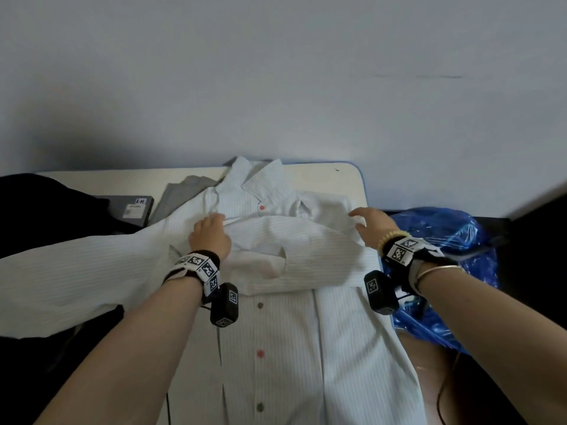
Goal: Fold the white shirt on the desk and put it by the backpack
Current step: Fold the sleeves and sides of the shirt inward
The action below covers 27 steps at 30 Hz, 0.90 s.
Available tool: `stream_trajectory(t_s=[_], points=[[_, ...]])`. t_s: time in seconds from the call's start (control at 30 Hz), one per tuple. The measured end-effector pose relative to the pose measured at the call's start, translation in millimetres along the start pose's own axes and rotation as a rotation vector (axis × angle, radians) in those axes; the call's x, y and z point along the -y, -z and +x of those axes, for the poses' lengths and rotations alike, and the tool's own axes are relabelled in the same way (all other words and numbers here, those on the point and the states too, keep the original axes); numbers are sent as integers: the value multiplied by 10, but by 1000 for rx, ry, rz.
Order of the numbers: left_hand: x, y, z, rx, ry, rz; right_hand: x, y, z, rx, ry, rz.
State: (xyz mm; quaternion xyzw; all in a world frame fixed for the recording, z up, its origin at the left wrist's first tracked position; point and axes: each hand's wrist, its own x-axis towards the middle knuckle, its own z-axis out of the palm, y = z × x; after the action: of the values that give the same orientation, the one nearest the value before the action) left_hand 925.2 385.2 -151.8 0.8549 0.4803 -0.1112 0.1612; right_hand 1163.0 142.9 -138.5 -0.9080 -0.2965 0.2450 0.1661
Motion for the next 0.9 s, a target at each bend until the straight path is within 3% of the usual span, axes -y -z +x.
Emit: stream_trajectory(t_s=[0.1,0.17,0.33,0.47,0.6,0.7,0.83,0.9], points=[[80,-46,52,-22,53,136,40,-92,142,171,32,-132],[119,-48,71,-45,75,179,31,-131,221,200,10,-208],[171,-42,148,-192,86,118,-137,-25,309,-29,-256,-146],[106,-101,146,-214,53,113,-214,16,372,-194,-295,-42],[114,-175,77,-363,91,-19,-224,-37,271,-309,-198,71],[126,-222,-6,-440,-27,-38,-198,-140,160,-341,-48,-12],[162,-370,-143,-395,-331,147,-46,-349,-11,-264,193,-164],[235,-442,-199,-277,-379,238,29,-488,-76,-132,300,-282]])
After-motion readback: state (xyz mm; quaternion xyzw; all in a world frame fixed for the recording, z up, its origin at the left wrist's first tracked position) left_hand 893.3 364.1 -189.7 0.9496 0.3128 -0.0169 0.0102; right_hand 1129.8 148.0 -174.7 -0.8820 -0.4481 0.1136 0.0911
